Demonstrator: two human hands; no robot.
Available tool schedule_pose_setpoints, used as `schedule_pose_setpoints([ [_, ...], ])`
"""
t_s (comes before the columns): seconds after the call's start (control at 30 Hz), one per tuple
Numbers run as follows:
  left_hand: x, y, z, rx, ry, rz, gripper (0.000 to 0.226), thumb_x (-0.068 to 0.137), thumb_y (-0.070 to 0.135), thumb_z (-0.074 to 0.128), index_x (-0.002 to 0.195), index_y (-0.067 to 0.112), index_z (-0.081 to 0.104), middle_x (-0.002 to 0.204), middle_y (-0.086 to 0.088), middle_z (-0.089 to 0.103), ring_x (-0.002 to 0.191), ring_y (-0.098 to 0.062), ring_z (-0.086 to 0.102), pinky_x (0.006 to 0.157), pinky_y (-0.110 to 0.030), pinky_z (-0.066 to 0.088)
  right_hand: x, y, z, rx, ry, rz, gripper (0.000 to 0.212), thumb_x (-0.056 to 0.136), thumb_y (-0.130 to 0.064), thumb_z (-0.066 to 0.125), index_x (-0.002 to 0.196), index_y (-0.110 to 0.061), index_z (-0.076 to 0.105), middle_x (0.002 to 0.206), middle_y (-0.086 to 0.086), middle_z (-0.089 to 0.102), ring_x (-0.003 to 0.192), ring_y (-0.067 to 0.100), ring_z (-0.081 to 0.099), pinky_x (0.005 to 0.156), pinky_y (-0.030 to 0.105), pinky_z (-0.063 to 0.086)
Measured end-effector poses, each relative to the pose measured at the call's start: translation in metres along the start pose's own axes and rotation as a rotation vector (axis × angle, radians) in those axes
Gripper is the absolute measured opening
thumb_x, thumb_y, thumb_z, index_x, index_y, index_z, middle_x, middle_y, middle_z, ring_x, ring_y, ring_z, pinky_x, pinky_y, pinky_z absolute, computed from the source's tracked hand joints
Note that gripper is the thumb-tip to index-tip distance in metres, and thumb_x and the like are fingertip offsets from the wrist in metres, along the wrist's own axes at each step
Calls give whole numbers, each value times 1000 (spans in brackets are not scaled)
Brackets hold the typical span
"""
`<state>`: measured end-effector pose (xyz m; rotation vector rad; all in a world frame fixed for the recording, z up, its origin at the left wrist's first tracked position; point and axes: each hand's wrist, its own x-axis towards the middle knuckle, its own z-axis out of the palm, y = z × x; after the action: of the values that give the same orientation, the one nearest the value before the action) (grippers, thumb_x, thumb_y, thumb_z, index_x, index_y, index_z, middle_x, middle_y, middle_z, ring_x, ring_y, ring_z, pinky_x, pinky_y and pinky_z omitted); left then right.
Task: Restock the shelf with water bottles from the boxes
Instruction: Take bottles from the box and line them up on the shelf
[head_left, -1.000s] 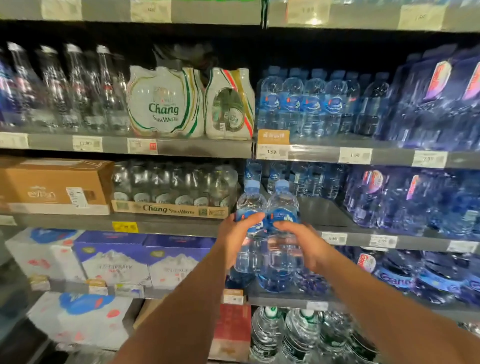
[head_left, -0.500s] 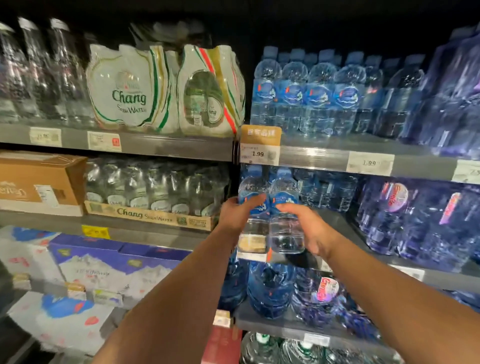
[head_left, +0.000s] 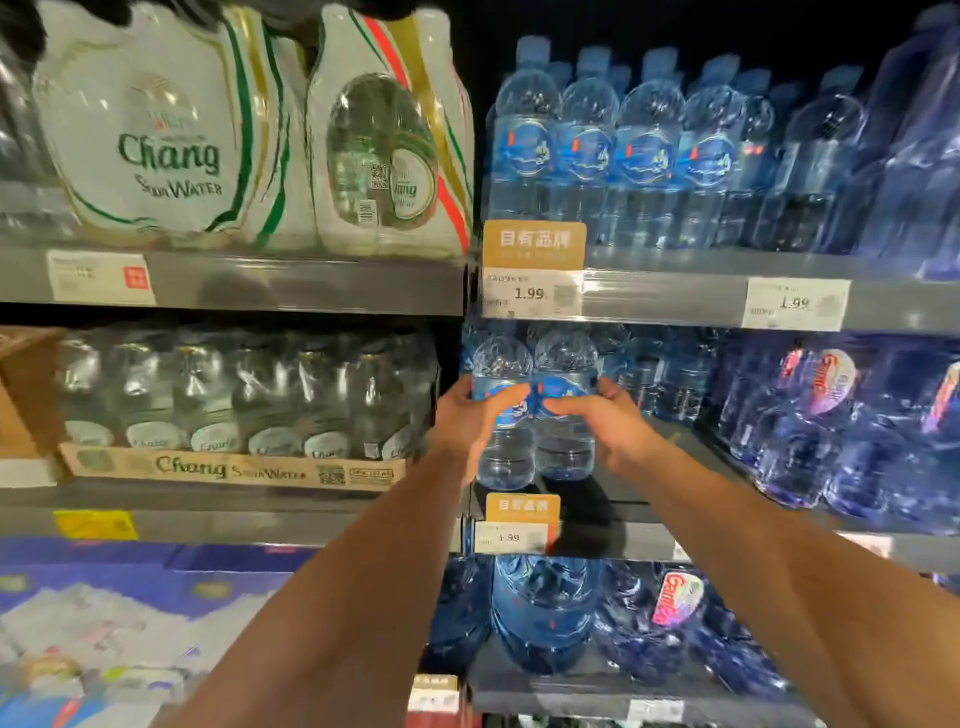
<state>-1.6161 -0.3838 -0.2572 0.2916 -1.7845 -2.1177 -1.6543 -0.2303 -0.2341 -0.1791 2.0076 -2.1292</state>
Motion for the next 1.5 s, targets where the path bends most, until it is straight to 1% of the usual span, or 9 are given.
schedule_pose_setpoints([
  [0.13,4,-24,-7,-33,-16,59,30,76,10,79,103,9,67,99,-5,73,97,-19,68,89,-29,53,19,26,7,12,8,0,96,74,2,77,150,-6,20,150,7,37,133,26,41,103,33,35],
  [0.3,10,-30,-10,-104,-49,114,35,82,2,70,115,13,63,102,0,72,87,-6,70,69,-14,52,35,51,11,50,-47,-14,102,52,-12,90,140,-12,38,145,5,46,128,27,48,109,45,36],
  [0.4,12,-32,-14,-99,-53,118,38,84,4,69,120,15,61,105,0,72,94,-10,69,71,-17,53,61,72,3,24,-87,-48,138,26,-35,95,147,-17,31,147,5,44,131,26,47,110,48,37],
  [0.6,13,-37,-15,-106,-73,149,43,83,1,69,123,13,58,106,-2,71,95,-13,69,78,-23,55,38,63,13,-146,-42,-67,64,65,6,80,115,-19,50,108,3,67,104,25,64,98,46,48],
  [0.83,21,-44,-7,-48,-51,209,54,79,0,72,125,22,54,115,-3,68,105,-16,67,92,-34,53,51,71,7,-171,76,-82,66,68,-2,83,121,-7,44,115,5,62,99,18,62,85,31,48],
  [1.0,28,-62,-5,195,129,144,83,55,22,88,128,30,49,120,-2,61,113,-18,59,97,-42,50,57,84,7,-282,72,-65,64,61,-6,86,115,-14,53,112,3,67,102,22,65,94,42,51],
  [1.13,35,-53,1,539,237,118,76,60,19,86,126,15,49,123,-4,55,118,-21,48,97,-31,38,69,92,9,-408,169,-49,69,61,-13,87,123,-12,56,112,3,68,101,22,64,90,36,52],
  [1.3,43,-51,4,449,317,43,60,66,22,85,114,14,50,110,-1,66,96,-18,62,76,-23,42,81,86,15,-450,254,-13,61,62,-14,87,117,-11,60,108,4,68,97,22,65,87,35,54],
  [1.5,61,-64,2,419,330,170,54,67,16,82,114,9,56,108,-5,63,102,-20,57,82,-26,44,87,84,18,-387,203,0,56,61,-4,85,112,-10,63,106,4,71,97,22,67,93,42,52],
])
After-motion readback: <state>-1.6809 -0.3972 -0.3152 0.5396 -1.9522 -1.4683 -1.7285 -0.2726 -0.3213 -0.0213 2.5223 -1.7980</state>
